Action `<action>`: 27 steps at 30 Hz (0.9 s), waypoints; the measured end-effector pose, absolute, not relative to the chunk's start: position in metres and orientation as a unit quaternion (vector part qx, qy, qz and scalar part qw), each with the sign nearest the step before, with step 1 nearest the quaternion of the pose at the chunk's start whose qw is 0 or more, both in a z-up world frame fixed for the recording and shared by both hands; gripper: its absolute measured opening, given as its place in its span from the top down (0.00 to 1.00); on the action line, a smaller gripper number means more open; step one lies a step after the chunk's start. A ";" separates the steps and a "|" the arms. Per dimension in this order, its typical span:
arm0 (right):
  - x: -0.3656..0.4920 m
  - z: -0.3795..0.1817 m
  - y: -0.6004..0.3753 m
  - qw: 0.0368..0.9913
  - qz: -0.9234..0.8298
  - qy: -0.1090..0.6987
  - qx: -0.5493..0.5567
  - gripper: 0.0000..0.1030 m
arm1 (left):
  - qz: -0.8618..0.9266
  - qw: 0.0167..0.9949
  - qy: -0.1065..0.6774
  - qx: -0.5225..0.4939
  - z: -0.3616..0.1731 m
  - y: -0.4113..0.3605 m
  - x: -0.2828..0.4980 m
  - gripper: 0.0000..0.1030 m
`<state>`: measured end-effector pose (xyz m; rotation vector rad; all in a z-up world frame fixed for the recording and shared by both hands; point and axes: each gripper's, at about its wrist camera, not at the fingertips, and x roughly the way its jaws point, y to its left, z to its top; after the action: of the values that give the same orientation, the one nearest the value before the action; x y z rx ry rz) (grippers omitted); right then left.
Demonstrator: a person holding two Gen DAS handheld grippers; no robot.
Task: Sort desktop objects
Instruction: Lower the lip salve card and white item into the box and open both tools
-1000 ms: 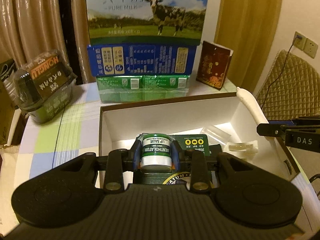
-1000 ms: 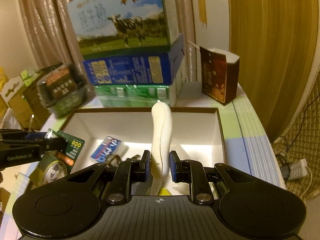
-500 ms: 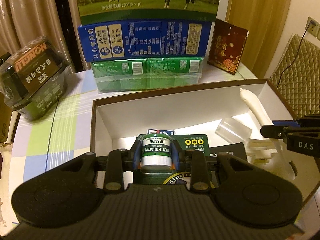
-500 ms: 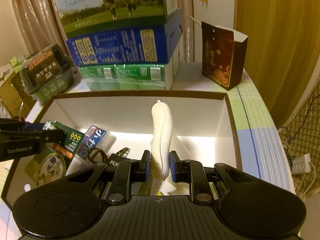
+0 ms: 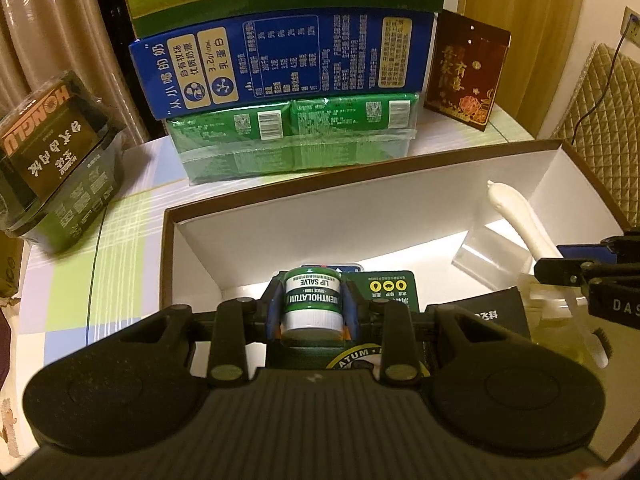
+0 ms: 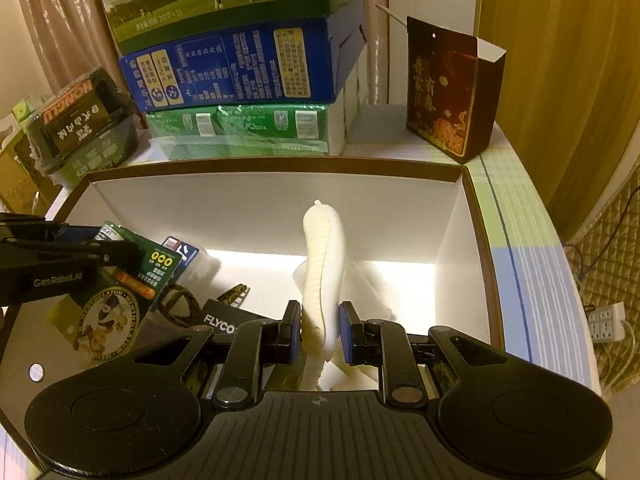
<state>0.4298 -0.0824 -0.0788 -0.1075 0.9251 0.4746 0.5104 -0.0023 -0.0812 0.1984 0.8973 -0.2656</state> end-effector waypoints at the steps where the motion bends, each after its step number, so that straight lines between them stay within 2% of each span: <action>1: 0.430 -0.079 -0.082 0.866 0.226 0.442 -0.051 0.83 | -0.128 0.887 0.433 0.096 -0.082 -0.003 0.512 0.74; 6: 0.431 -0.082 -0.083 0.865 0.226 0.446 -0.049 0.83 | -0.131 0.887 0.431 0.099 -0.083 -0.006 0.514 0.73; 9: 0.432 -0.083 -0.084 0.864 0.228 0.447 -0.050 0.83 | -0.130 0.888 0.429 0.100 -0.083 -0.006 0.514 0.66; 15: 0.433 -0.083 -0.084 0.863 0.228 0.448 -0.049 0.83 | -0.127 0.890 0.424 0.106 -0.080 -0.006 0.513 0.63; 24: 0.431 -0.079 -0.084 0.869 0.235 0.432 -0.047 0.83 | -0.122 0.893 0.420 0.109 -0.076 -0.004 0.509 0.51; 26: 0.431 -0.077 -0.084 0.871 0.239 0.427 -0.042 0.78 | -0.122 0.894 0.418 0.109 -0.074 -0.004 0.508 0.49; 27: 0.430 -0.075 -0.085 0.872 0.241 0.424 -0.039 0.68 | -0.122 0.894 0.417 0.108 -0.073 -0.003 0.507 0.47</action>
<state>0.4299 -0.0852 -0.0750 -0.0825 0.8860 0.5041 0.5068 -0.0030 -0.0733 0.2241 0.8641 -0.2537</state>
